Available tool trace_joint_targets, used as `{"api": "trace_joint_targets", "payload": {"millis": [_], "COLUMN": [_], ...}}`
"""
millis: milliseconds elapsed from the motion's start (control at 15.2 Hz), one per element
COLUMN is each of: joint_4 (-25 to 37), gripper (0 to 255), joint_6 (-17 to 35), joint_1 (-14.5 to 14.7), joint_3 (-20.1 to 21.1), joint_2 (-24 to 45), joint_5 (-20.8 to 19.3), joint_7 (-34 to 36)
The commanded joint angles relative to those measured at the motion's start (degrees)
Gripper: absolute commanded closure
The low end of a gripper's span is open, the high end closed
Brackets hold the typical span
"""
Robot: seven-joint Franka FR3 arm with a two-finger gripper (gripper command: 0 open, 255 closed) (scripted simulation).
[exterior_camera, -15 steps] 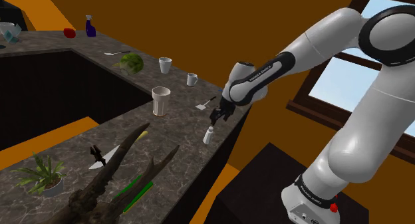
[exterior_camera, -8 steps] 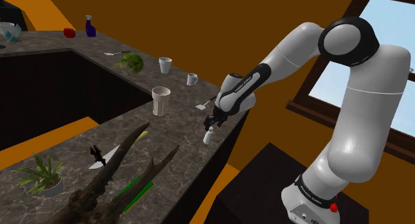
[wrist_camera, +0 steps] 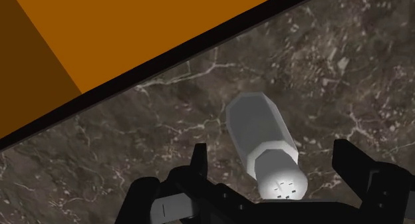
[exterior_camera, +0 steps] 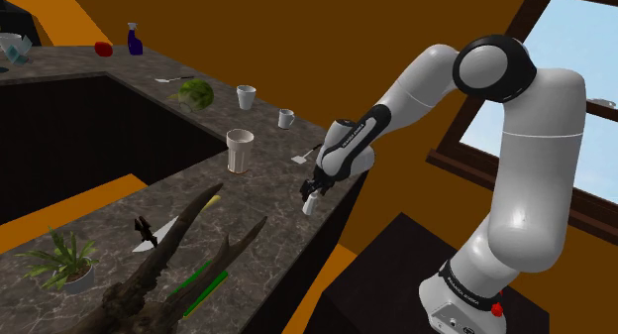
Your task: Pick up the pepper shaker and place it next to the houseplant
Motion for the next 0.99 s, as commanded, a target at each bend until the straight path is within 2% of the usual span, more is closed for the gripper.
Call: {"api": "trace_joint_targets", "payload": {"millis": [0,264,330,924], "joint_4": [0.0,0.0,0.0,0.0], "gripper": [0,0,255,255], "joint_6": [0.1,0.1,0.1,0.1], "joint_1": [0.0,0.0,0.0,0.0], "joint_3": [0.0,0.0,0.0,0.0], "joint_2": [0.1,0.1,0.1,0.1], "joint_5": [0.0,0.0,0.0,0.0], "joint_7": [0.0,0.0,0.0,0.0]}}
